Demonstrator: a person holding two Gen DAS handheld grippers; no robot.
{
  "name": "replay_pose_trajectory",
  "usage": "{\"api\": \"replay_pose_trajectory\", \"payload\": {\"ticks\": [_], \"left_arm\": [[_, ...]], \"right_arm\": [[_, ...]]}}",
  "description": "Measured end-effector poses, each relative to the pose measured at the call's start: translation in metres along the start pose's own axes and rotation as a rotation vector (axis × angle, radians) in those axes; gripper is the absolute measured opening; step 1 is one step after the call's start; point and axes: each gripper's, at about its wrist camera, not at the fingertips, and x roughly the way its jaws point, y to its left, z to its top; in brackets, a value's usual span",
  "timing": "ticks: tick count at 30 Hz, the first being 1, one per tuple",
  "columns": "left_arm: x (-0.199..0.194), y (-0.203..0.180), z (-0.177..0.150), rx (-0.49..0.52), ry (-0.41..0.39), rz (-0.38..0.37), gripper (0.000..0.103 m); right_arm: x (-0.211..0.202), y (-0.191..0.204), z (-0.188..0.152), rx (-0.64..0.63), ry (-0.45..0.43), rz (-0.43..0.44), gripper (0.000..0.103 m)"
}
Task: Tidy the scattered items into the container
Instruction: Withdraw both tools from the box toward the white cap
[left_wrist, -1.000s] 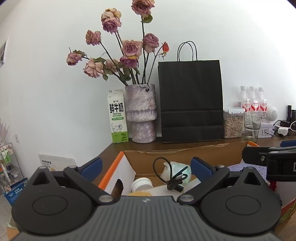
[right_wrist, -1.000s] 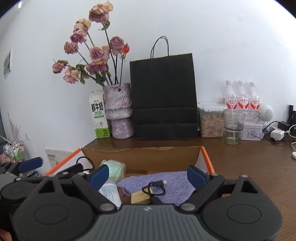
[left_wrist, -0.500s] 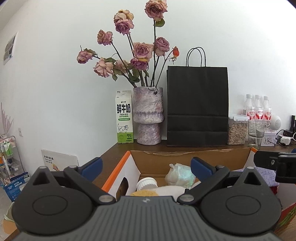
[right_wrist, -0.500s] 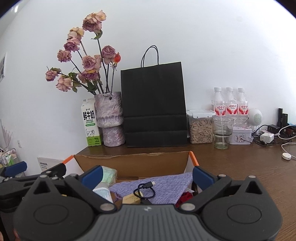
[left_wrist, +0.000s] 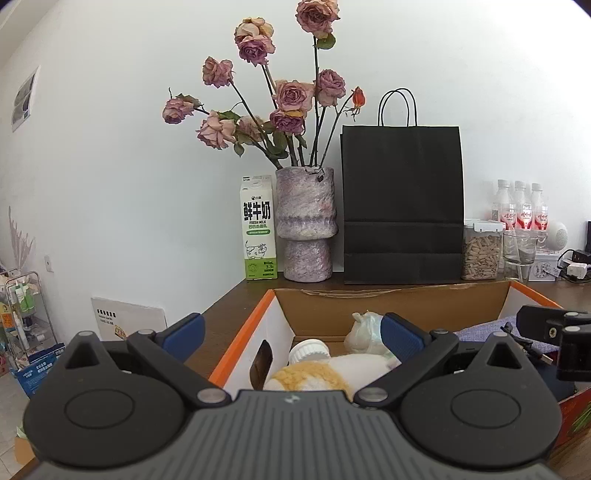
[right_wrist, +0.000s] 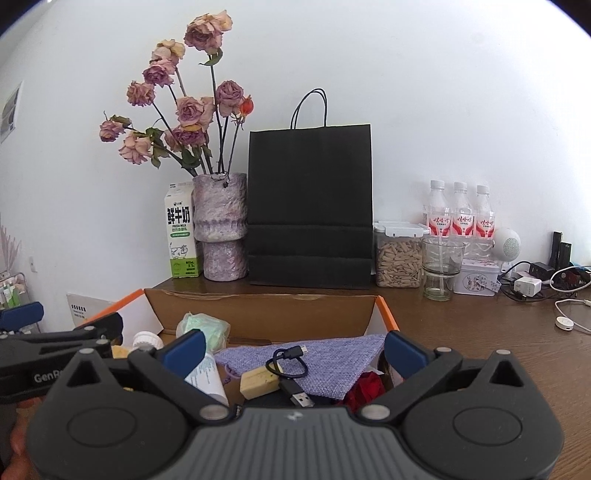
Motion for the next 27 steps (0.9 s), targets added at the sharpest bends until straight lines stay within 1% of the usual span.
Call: {"api": "replay_pose_trajectory", "payload": {"ticks": [4, 10, 15, 19, 24, 27], "left_arm": [[-0.004, 0.009, -0.003, -0.012, 0.005, 0.024, 0.103], [-0.016, 0.021, -0.009, -0.014, 0.002, 0.049, 0.103], [-0.028, 0.031, -0.015, -0.015, 0.018, 0.051, 0.103], [-0.041, 0.04, -0.02, -0.009, 0.032, 0.044, 0.103], [-0.052, 0.053, -0.026, -0.006, 0.084, 0.029, 0.103], [-0.058, 0.061, -0.03, 0.006, 0.119, 0.014, 0.103]], "right_arm": [[-0.006, 0.005, -0.009, -0.033, -0.018, -0.004, 0.103], [-0.02, 0.009, -0.022, -0.058, -0.068, -0.025, 0.103], [-0.029, 0.004, -0.028, -0.027, -0.029, -0.021, 0.103], [-0.042, 0.005, -0.035, -0.021, -0.016, -0.018, 0.103], [-0.059, 0.012, -0.043, -0.033, -0.003, 0.016, 0.103], [-0.068, 0.018, -0.047, -0.036, 0.03, 0.056, 0.103]]}}
